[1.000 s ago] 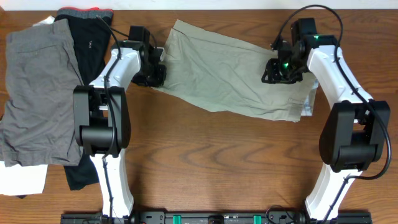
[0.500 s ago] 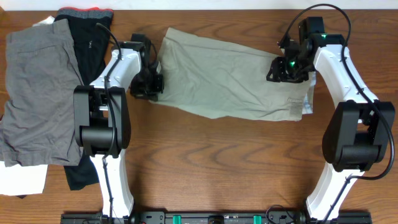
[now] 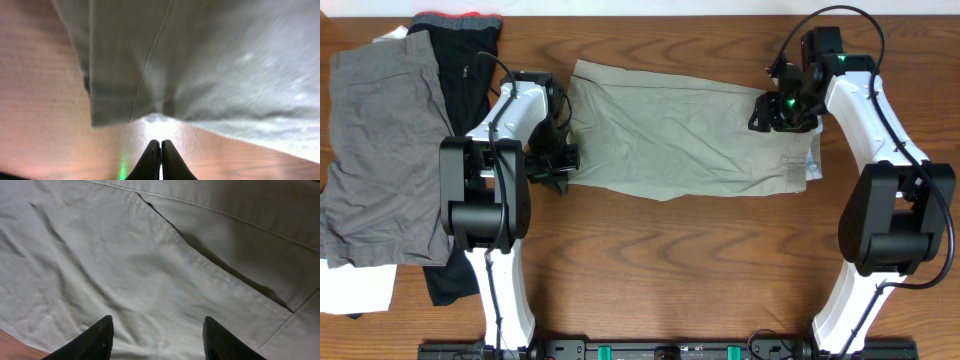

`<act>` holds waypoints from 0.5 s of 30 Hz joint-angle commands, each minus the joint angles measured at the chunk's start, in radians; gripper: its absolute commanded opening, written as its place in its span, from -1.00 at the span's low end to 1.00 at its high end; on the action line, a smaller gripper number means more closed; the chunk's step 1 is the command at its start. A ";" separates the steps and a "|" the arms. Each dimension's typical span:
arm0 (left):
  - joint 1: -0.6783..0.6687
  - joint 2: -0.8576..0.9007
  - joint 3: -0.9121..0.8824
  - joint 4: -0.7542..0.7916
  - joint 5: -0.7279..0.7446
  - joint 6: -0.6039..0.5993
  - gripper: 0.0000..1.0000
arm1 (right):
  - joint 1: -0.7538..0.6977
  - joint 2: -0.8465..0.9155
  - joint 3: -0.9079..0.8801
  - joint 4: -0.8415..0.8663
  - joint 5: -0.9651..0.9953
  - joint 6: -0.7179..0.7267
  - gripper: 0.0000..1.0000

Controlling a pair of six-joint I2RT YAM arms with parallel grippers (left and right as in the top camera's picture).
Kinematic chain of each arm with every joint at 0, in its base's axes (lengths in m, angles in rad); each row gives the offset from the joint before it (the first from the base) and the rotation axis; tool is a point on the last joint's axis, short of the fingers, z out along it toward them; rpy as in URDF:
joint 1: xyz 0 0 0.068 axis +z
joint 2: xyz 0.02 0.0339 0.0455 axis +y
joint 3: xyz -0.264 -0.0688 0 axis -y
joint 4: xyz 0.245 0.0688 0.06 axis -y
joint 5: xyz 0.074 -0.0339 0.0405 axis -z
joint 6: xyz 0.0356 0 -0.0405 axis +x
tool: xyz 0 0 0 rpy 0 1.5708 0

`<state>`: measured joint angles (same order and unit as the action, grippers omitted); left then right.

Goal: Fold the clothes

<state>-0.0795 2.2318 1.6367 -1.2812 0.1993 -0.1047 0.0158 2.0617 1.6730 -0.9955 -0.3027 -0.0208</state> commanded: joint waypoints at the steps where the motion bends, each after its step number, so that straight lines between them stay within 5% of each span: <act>1: 0.002 0.024 -0.007 -0.024 -0.006 -0.017 -0.89 | -0.005 0.003 0.019 -0.004 0.039 -0.023 0.14; 13: 0.002 -0.188 -0.004 0.167 -0.036 0.034 -0.88 | -0.006 0.003 0.019 0.016 0.041 -0.041 0.20; 14: 0.002 -0.221 -0.004 0.206 -0.036 0.045 -0.81 | -0.006 0.003 0.019 0.018 0.040 -0.041 0.20; 15: 0.002 -0.254 -0.004 0.261 -0.036 0.062 -0.46 | -0.006 0.003 0.019 0.019 0.040 -0.041 0.21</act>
<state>-0.0795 2.1193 1.6241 -1.0870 0.1764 -0.0837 0.0158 2.0617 1.6730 -0.9806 -0.2684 -0.0422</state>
